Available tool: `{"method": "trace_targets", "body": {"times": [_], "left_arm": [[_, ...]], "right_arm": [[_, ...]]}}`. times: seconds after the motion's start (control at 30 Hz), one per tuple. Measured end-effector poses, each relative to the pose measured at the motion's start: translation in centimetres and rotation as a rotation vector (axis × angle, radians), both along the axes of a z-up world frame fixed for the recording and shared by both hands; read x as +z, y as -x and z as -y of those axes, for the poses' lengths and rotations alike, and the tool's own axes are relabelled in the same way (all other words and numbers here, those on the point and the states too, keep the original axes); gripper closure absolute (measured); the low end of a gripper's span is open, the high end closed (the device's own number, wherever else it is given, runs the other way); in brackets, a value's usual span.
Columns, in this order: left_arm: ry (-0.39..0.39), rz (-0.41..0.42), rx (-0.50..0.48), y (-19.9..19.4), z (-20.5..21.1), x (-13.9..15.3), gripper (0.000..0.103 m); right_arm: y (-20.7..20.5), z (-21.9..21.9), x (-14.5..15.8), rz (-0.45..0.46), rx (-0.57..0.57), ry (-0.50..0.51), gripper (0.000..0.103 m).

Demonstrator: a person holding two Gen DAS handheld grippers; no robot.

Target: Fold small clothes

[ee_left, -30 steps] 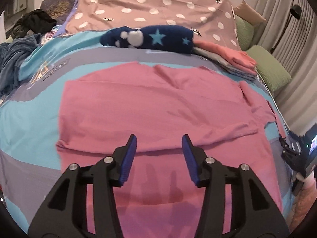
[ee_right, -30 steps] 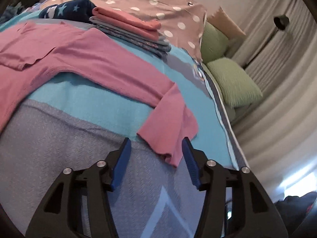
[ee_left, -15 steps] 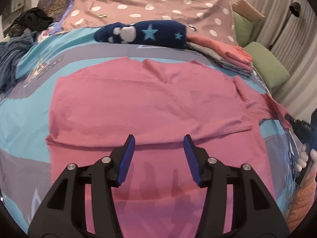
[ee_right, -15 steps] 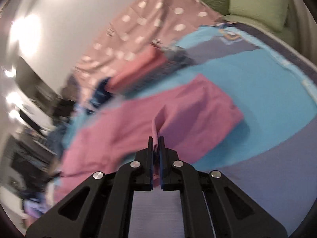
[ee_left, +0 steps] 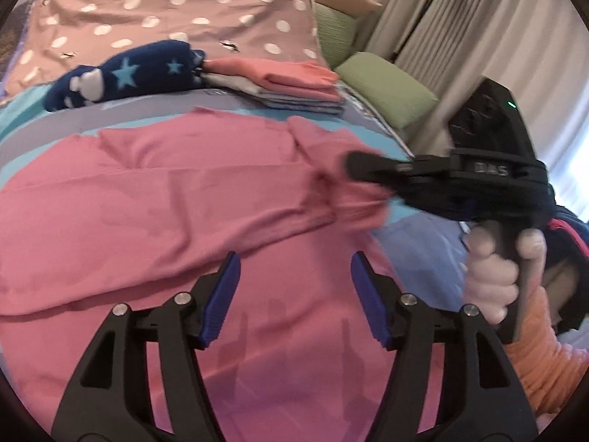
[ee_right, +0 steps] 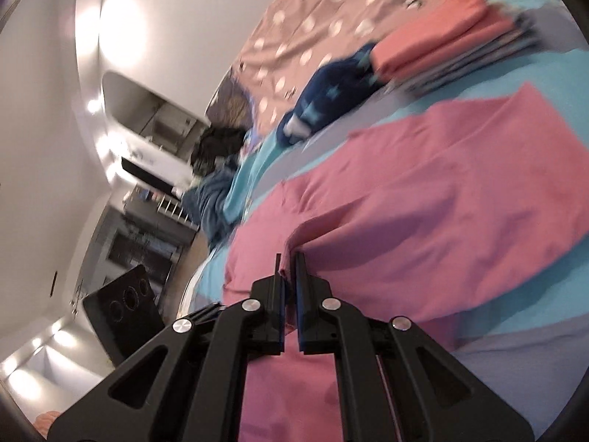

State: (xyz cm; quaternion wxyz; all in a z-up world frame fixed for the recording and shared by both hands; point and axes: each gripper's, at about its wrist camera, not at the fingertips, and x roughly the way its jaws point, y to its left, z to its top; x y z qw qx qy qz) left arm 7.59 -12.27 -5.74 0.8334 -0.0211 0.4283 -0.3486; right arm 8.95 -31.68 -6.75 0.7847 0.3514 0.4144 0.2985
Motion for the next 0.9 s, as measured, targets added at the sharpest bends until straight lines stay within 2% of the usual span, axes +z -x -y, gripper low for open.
{"method": "trace_targets", "body": {"times": [0.13, 0.2, 0.27, 0.37, 0.47, 0.57, 0.63, 0.73, 0.83, 0.87, 0.9], "left_arm": [[0.027, -0.043, 0.012, -0.8, -0.3, -1.1, 0.037], [0.046, -0.069, 0.024, -1.6, -0.5, -1.7, 0.037], [0.054, -0.091, 0.031, -2.7, -0.3, -2.4, 0.037], [0.028, -0.121, 0.061, -4.1, -0.1, -3.5, 0.040], [0.031, -0.107, 0.071, -4.3, -0.2, -3.4, 0.041], [-0.028, -0.073, 0.094, -4.0, -0.3, -3.1, 0.041], [-0.048, -0.059, 0.112, -3.5, -0.9, -3.1, 0.041], [-0.047, -0.072, 0.129, -3.3, -1.7, -3.3, 0.041], [-0.056, -0.091, 0.140, -3.7, -1.6, -3.7, 0.045], [-0.057, -0.091, 0.137, -3.8, -1.4, -3.8, 0.058], [-0.050, -0.097, 0.119, -4.0, -1.1, -3.9, 0.093]], "right_arm": [[-0.9, -2.9, -0.4, -0.024, 0.060, 0.037, 0.087], [-0.9, -2.7, -0.6, -0.020, 0.062, 0.038, 0.086], [-0.5, -1.9, -0.7, -0.013, 0.035, 0.055, 0.077], [1.1, 0.5, -0.8, -0.012, -0.049, 0.129, 0.077], [2.7, 2.4, -1.0, 0.003, -0.113, 0.224, 0.076], [4.7, 2.9, -1.0, 0.027, -0.153, 0.408, 0.074], [5.7, 2.0, -1.3, 0.048, -0.129, 0.511, 0.072], [6.5, 0.8, -2.3, 0.060, -0.086, 0.571, 0.067], [6.9, 0.4, -2.8, 0.066, -0.084, 0.565, 0.067], [7.0, 0.4, -2.6, 0.068, -0.089, 0.552, 0.066], [6.9, 0.4, -2.6, 0.070, -0.099, 0.534, 0.066]]}}
